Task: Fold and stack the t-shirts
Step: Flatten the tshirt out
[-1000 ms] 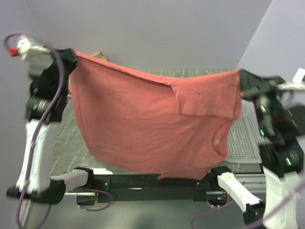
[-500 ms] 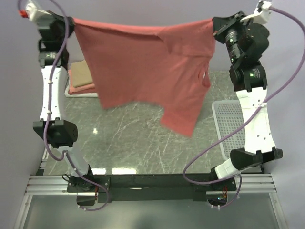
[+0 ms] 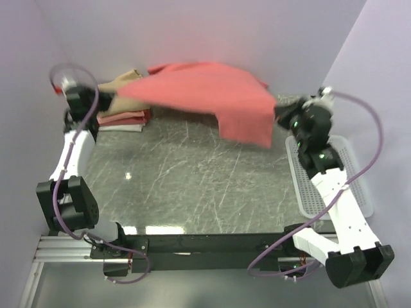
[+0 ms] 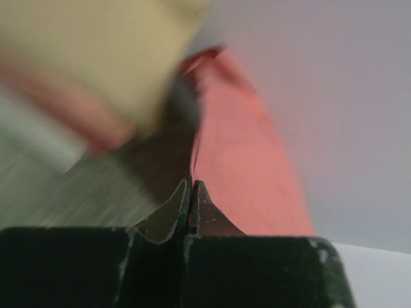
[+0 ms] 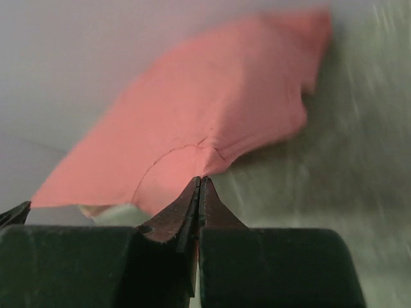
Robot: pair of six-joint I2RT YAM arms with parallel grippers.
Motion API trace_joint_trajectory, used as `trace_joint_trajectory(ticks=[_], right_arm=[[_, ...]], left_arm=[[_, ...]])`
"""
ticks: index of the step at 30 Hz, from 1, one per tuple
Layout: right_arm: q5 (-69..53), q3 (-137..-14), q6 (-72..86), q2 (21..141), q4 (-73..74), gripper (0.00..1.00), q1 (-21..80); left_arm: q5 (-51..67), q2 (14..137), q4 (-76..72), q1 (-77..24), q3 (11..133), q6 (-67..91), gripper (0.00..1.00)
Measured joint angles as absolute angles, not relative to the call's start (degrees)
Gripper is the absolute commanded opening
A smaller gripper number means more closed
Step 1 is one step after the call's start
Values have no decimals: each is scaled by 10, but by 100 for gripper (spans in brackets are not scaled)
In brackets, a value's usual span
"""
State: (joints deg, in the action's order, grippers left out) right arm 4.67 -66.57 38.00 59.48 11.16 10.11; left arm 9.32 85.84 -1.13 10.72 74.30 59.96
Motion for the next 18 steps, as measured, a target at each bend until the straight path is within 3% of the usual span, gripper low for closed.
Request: trace_joint_trajectory(ticks=[8,18], right_arm=[[0,-400,440,516,203,0,101],[-56,-288,467,484,266,0,101]], left_arm=[[12,688,69,107,388,613,1],[-103,481,146,108,278,612,1]])
